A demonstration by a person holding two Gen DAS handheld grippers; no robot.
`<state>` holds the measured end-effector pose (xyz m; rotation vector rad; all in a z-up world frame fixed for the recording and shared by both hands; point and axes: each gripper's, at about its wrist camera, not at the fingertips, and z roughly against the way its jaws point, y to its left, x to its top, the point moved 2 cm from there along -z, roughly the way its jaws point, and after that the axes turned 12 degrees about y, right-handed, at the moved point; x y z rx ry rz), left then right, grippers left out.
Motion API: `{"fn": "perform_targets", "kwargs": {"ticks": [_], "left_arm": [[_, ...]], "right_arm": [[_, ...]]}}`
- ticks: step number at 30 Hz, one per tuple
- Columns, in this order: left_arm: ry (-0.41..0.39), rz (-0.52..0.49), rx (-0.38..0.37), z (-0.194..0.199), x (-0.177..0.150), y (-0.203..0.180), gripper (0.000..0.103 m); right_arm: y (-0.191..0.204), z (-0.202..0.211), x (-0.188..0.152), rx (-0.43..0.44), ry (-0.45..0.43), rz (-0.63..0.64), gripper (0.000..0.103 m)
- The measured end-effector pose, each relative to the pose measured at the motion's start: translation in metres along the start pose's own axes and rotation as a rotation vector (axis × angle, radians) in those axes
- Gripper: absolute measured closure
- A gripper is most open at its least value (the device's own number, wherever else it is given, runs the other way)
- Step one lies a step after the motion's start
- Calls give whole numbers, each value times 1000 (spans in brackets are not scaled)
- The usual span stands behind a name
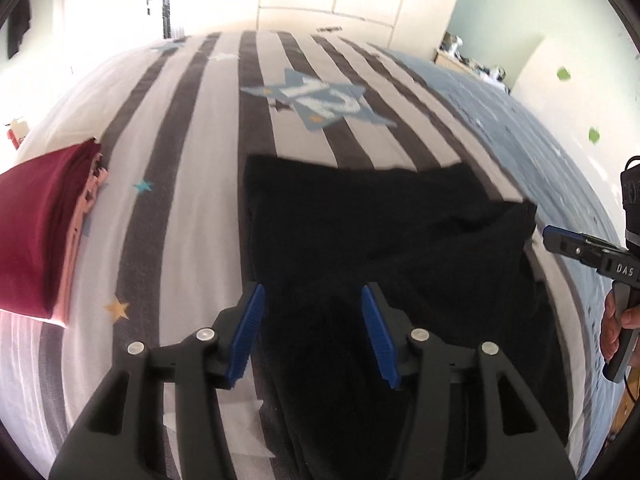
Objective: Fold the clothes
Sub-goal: 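Lower the folded end with both grippers and press it flat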
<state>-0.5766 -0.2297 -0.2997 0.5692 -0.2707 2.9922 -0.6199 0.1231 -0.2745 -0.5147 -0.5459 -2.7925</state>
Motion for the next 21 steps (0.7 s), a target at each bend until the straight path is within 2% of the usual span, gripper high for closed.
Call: {"fn": "perform_targets", "kwargs": {"ticks": [3, 7, 10, 12, 14, 15, 17, 21], "left_arm": [[5, -17, 9, -9, -1, -2, 55], [0, -36, 1, -19, 1, -4, 55], [9, -50, 1, -27, 2, -2, 57], [4, -55, 8, -29, 2, -1, 75], [-10, -58, 19, -28, 2, -1, 84], [-19, -60, 20, -26, 2, -1, 88], [-33, -62, 29, -22, 3, -1, 90], [-82, -25, 16, -4, 8, 0, 92]], "right_arm": [[-5, -16, -17, -13, 48, -11, 55], [-5, -21, 1, 18, -7, -39, 55], [-3, -35, 17, -2, 24, -39, 56], [-7, -48, 26, 4, 70, -56, 61], [-8, -53, 30, -1, 70, -57, 76], [-8, -51, 32, -11, 60, -52, 81], [-4, -45, 35, -7, 33, -38, 88], [6, -34, 41, -13, 3, -7, 92]]}}
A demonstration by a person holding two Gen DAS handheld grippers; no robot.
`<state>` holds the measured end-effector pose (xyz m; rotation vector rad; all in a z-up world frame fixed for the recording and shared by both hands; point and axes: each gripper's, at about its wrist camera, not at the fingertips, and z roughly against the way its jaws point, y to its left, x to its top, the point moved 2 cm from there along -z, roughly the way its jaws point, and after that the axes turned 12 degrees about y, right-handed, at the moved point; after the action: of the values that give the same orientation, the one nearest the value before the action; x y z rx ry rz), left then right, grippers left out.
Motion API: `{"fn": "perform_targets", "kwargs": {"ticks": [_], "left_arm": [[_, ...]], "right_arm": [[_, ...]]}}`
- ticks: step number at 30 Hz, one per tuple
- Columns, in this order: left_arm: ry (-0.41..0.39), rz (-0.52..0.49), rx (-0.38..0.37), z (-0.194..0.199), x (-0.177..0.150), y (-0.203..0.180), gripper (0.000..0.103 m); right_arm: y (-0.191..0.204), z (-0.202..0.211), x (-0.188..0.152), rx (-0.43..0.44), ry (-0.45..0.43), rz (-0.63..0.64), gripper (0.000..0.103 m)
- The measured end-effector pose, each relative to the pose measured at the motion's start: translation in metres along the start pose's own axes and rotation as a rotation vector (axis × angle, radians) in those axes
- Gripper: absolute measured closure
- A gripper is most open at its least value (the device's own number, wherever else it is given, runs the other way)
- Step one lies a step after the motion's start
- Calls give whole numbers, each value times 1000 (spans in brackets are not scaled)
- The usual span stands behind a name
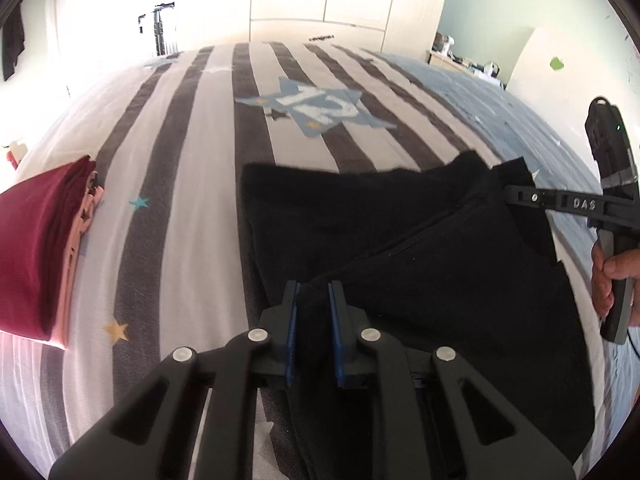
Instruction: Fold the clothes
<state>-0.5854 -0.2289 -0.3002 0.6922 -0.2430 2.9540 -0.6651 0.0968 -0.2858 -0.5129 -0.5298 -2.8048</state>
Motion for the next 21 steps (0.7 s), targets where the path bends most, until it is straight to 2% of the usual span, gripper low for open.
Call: {"fn": "perform_targets", "kwargs": {"ticks": [3, 6, 9, 12, 15, 19, 21], "left_arm": [[-24, 11, -10, 9, 8, 2, 92], [-5, 0, 10, 1, 13, 1, 92], [16, 10, 27, -12, 21, 6, 92], [49, 5, 43, -28, 22, 10, 92], [78, -1, 52, -36, 19, 12, 91], [75, 52, -1, -32, 21, 22, 89], [63, 66, -12, -27, 23, 23, 84]], "right_arm": [[5, 5, 3, -27, 4, 0, 92], [10, 4, 7, -66, 17, 22, 92], [10, -1, 13, -62, 13, 31, 92], [-4, -22, 24, -40, 71, -21, 92], [-19, -31, 28, 30, 99, -70, 90], [-33, -24, 30, 122, 94, -96, 81], [-35, -14, 28, 111, 99, -84, 80]]}}
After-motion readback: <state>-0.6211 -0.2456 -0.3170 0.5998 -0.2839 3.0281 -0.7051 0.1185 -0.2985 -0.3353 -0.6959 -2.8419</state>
